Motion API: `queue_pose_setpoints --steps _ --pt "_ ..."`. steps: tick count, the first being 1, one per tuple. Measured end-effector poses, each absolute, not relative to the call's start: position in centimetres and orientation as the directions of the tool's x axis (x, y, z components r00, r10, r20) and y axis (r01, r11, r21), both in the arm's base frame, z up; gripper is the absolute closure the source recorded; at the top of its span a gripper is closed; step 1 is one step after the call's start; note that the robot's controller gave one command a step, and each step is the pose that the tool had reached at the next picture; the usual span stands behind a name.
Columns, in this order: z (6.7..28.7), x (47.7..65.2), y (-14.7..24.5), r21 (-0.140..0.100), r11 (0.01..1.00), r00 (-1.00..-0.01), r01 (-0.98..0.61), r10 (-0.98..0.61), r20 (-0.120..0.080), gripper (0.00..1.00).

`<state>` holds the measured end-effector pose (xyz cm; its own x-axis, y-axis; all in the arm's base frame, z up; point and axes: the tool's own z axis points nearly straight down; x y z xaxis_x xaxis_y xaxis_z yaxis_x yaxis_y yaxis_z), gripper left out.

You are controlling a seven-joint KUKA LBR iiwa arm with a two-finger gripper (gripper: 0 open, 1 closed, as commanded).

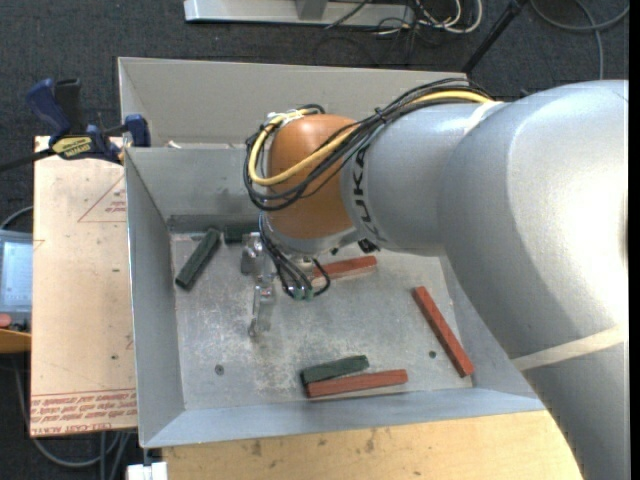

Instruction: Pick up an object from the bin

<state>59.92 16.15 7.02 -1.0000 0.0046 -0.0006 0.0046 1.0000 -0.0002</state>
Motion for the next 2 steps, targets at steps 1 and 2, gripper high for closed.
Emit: queue_pose_setpoints --steps 1,2 --pt "7.1 62.2 15.4 0.001 0.963 -0.963 -0.269 -0.269 -0.005 0.0" --pt "7.0 61.4 14.1 0.0 0.849 -0.849 -0.529 -0.529 -0.002 0.0"
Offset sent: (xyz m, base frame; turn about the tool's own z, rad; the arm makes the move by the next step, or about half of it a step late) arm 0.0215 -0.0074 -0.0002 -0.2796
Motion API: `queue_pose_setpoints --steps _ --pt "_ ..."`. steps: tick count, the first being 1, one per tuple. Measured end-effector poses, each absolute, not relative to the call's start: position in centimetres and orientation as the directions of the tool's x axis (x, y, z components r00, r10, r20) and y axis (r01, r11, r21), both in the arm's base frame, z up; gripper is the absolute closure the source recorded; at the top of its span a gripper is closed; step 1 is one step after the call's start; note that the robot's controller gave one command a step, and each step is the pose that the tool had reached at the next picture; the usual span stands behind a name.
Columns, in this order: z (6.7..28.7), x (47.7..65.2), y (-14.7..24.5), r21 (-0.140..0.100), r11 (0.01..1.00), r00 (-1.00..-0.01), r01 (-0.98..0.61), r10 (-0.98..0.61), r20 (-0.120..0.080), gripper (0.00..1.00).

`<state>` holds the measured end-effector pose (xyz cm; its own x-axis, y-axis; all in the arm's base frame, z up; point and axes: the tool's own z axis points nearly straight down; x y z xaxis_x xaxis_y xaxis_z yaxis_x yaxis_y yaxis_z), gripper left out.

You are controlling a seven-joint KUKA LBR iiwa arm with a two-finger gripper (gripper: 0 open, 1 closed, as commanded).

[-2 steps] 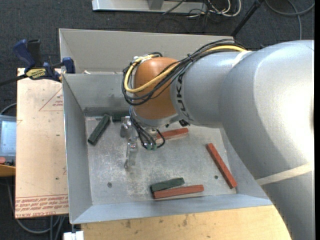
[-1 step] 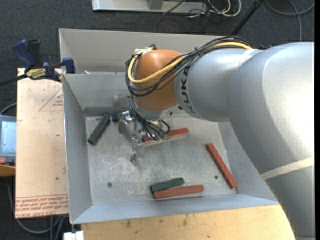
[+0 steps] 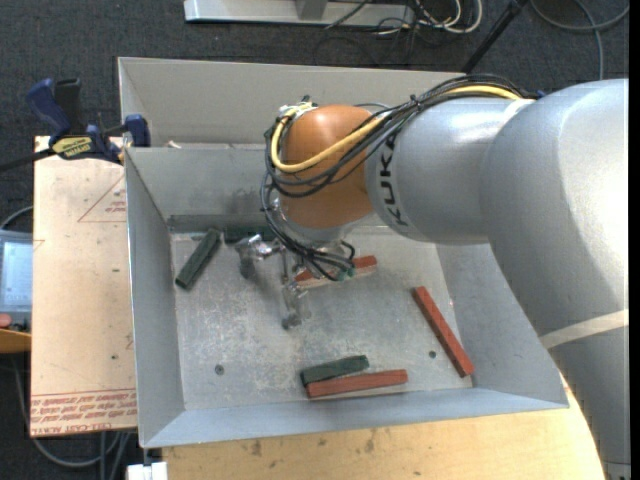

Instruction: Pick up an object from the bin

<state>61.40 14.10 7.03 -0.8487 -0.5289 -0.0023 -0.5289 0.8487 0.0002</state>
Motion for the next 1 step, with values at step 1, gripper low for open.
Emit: queue_pose_setpoints --steps 1 --pt "9.71 56.52 12.48 0.0 0.671 -0.671 -0.741 -0.741 -0.001 0.0"
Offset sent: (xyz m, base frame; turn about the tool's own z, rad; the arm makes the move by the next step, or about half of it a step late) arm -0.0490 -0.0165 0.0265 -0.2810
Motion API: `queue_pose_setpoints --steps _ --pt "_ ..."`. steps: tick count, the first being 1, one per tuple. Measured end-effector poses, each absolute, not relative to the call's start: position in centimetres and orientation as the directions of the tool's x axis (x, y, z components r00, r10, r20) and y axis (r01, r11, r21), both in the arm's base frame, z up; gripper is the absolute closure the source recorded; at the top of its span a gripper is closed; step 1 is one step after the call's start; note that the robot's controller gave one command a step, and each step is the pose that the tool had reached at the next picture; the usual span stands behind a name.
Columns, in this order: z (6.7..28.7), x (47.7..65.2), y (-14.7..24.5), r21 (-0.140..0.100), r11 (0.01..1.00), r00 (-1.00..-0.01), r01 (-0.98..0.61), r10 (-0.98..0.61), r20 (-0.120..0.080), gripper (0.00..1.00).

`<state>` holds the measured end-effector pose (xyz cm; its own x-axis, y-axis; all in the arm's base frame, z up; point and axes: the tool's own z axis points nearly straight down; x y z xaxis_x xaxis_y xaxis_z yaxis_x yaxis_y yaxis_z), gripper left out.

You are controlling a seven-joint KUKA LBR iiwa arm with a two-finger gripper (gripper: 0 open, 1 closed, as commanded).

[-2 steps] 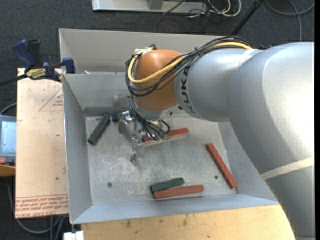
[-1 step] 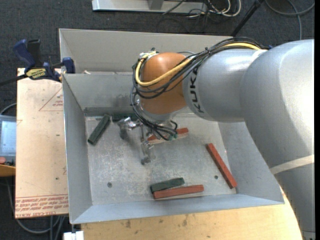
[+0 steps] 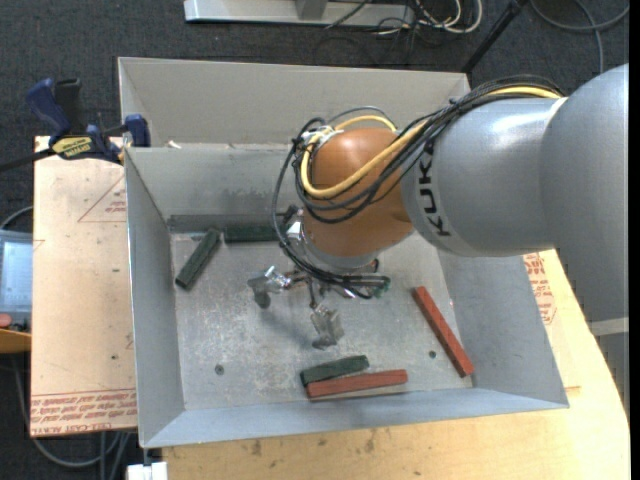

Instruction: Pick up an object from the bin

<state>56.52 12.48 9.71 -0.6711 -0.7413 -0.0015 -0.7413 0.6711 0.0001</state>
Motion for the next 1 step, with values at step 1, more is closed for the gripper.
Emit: queue_pose_setpoints --steps 1 --pt "7.04 50.15 10.1 -0.002 0.461 -0.461 -0.887 -0.887 -0.005 0.0"
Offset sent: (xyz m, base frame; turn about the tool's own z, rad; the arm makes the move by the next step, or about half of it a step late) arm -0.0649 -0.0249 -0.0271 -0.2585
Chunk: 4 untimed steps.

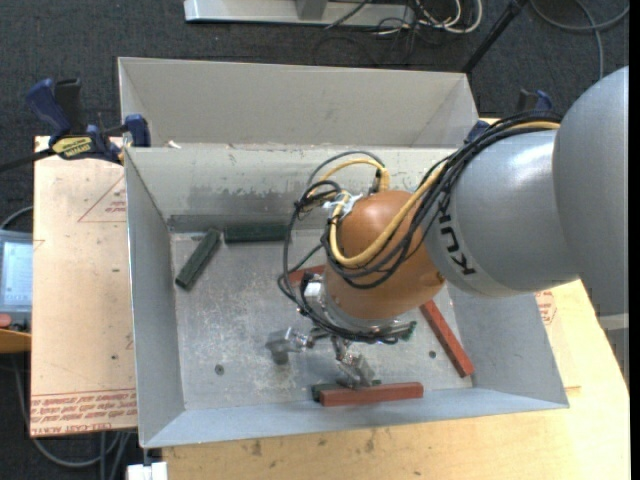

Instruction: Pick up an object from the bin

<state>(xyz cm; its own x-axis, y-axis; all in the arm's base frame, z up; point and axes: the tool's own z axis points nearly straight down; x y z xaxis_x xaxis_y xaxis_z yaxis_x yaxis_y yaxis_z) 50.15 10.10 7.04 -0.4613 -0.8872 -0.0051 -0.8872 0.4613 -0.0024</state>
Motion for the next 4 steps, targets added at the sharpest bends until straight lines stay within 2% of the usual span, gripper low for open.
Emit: queue_pose_setpoints --steps 1,2,3,4 --pt "7.0 57.0 10.5 -0.001 0.707 -0.707 -0.707 -0.707 -0.006 0.0" --pt "13.5 62.1 13.7 -0.002 0.792 -0.792 -0.611 -0.611 -0.013 0.0" --pt "11.7 63.5 5.9 -0.003 0.635 -0.635 -0.773 -0.773 -0.002 0.0" --pt "6.9 65.5 5.0 -0.001 0.456 -0.456 -0.89 -0.89 -0.003 0.0"
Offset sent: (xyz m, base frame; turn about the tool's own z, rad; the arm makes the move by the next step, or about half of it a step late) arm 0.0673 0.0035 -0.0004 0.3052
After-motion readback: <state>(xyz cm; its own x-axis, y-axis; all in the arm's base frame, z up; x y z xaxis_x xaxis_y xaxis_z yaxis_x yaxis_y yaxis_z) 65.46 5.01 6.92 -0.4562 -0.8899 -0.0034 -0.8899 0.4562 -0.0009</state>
